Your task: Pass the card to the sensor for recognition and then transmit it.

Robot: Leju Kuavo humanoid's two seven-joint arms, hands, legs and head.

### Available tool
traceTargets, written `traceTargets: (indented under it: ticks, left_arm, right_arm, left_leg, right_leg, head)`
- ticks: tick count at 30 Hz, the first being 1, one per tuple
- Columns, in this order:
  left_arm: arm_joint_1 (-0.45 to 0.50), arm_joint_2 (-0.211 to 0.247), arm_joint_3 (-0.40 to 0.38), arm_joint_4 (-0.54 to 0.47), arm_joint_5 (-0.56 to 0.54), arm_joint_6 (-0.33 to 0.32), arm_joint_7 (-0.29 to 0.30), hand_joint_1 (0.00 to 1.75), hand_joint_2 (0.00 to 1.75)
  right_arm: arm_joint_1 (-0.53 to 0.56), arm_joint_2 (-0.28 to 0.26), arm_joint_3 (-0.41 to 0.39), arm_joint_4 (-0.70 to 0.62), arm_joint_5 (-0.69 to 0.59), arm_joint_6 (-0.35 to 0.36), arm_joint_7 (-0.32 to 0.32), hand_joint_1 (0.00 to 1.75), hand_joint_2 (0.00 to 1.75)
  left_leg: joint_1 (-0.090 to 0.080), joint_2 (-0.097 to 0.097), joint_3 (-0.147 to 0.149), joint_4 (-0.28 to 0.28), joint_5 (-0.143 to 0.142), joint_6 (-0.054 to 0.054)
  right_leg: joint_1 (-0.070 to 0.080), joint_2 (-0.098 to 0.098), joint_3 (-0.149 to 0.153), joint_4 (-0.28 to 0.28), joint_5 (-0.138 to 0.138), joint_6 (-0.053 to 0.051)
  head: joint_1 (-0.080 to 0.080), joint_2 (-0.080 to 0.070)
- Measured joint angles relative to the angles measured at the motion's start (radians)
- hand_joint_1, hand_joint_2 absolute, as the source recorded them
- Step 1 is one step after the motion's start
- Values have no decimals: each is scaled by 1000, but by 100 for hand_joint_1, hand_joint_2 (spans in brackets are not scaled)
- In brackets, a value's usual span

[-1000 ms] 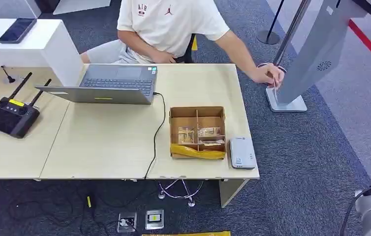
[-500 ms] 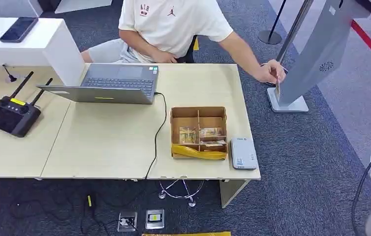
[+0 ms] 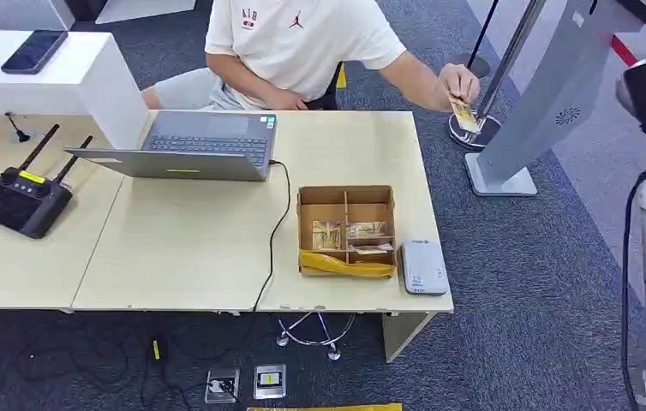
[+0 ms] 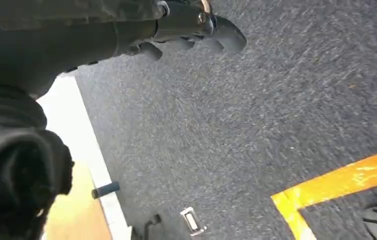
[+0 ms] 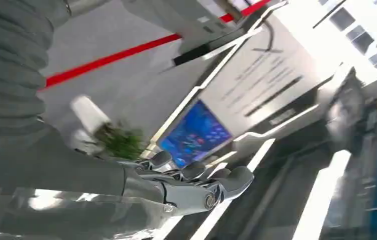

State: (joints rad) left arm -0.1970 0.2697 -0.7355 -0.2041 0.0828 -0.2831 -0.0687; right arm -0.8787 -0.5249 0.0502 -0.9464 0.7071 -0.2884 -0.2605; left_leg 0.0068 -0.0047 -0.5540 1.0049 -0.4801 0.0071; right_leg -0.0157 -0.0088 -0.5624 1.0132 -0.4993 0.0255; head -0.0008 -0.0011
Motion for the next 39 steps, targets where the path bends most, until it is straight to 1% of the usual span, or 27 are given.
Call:
traceTargets:
  ticks: [5, 10, 12, 18, 26, 27, 28, 29, 30, 39]
  left_arm:
    - [-7, -4, 10, 0, 2, 0, 7, 0, 0]
    - [5, -1, 18, 1, 11, 0, 7, 0, 0]
    - [12, -1, 18, 2, 14, 0, 8, 0, 0]
    - [30, -1, 22, 2, 24, 0, 8, 0, 0]
    - [33, -2, 35, 2, 21, 0, 8, 0, 0]
    - [33, -2, 35, 2, 21, 0, 8, 0, 0]
    - [33, -2, 35, 2, 19, 0, 7, 0, 0]
    - [33, -3, 35, 2, 18, 0, 7, 0, 0]
    - [34, -3, 35, 2, 17, 0, 7, 0, 0]
    - [35, -5, 35, 2, 10, 0, 7, 0, 0]
  right_arm:
    - [-28, 53, 146, -10, 110, 35, -15, 0, 175]
    - [-33, 107, 263, -10, 152, 77, -15, 0, 175]
    - [-32, 122, 297, -10, 156, 87, -15, 0, 175]
    - [-29, 164, 368, -8, 166, 89, -16, 0, 175]
    - [-28, 188, 414, 1, 165, 79, -15, 0, 175]
    - [-27, 190, 417, 2, 165, 79, -14, 33, 175]
    - [-25, 190, 420, 2, 164, 79, -14, 51, 175]
    - [-23, 191, 422, 2, 162, 79, -13, 171, 175]
    - [-21, 192, 425, 2, 160, 79, -13, 175, 175]
    - [3, 192, 433, 2, 151, 92, -11, 175, 175]
  left_leg:
    - [0, -1, -1, 0, 0, 0]
    - [0, -2, -1, 0, 0, 0]
    - [0, -2, -1, 0, 0, 0]
    - [0, -2, -1, 0, 0, 0]
    - [0, -2, -1, 0, 0, 0]
    - [0, -2, -1, 0, 0, 0]
    - [0, -2, -1, 0, 0, 0]
    - [0, -2, -1, 0, 0, 0]
    - [0, -2, -1, 0, 0, 0]
    - [0, -1, -1, 0, 0, 0]
  right_leg:
    - [0, -1, 0, 0, 0, 0]
    - [0, -2, -1, 0, -1, -1]
    - [0, -2, -1, 0, -1, -1]
    - [0, -1, -2, 0, -1, -1]
    - [0, -1, -2, 0, -1, -1]
    - [0, -1, -2, 0, -1, -1]
    - [0, -1, -2, 0, -1, -1]
    - [0, -1, -2, 0, -1, -1]
    - [0, -1, -2, 0, -1, -1]
    - [0, -1, -2, 0, -1, -1]
  head:
    - [0, 0]
    - [0, 0]
    - [0, 0]
    - [0, 0]
    - [0, 0]
    - [0, 0]
    - [0, 0]
    - [0, 0]
    - [0, 0]
    - [0, 0]
